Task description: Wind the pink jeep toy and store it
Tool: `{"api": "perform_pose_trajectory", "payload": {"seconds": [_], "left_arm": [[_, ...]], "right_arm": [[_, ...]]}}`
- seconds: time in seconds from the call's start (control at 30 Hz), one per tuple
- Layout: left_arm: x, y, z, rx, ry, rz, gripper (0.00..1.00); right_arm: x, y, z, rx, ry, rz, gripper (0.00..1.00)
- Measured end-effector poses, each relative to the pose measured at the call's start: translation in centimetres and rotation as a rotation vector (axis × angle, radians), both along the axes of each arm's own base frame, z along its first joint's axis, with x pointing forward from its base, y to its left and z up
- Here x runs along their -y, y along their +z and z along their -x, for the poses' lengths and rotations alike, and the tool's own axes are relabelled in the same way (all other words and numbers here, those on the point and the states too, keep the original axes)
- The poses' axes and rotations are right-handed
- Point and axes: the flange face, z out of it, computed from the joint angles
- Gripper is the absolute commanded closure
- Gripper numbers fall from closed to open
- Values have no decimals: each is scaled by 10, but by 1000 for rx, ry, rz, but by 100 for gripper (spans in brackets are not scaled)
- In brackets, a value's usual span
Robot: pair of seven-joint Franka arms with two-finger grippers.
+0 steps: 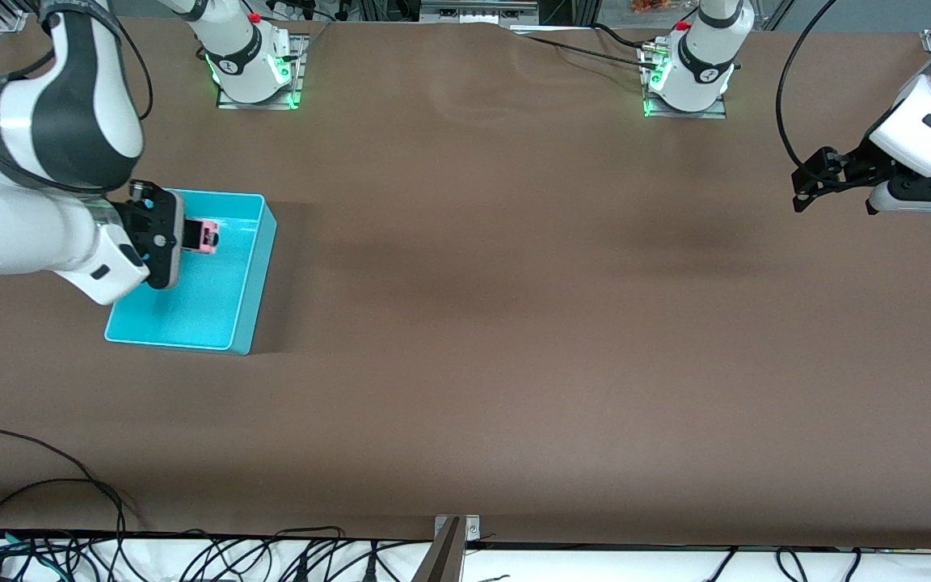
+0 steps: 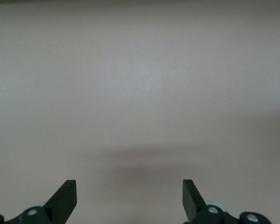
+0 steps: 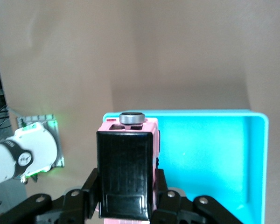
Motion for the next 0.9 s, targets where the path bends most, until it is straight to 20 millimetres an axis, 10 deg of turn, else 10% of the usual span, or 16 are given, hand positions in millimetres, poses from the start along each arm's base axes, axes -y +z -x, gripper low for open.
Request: {"api": "perform_pose_trajectory", "payload": {"seconds": [0.47, 0.9], "left_arm": [[1, 2, -5, -48, 2, 13, 0], [9, 1, -5, -53, -85, 35, 0]], "right_arm": [[58, -104, 15, -36, 77, -50, 71], [95, -215, 88, 43, 70, -62, 68]]}}
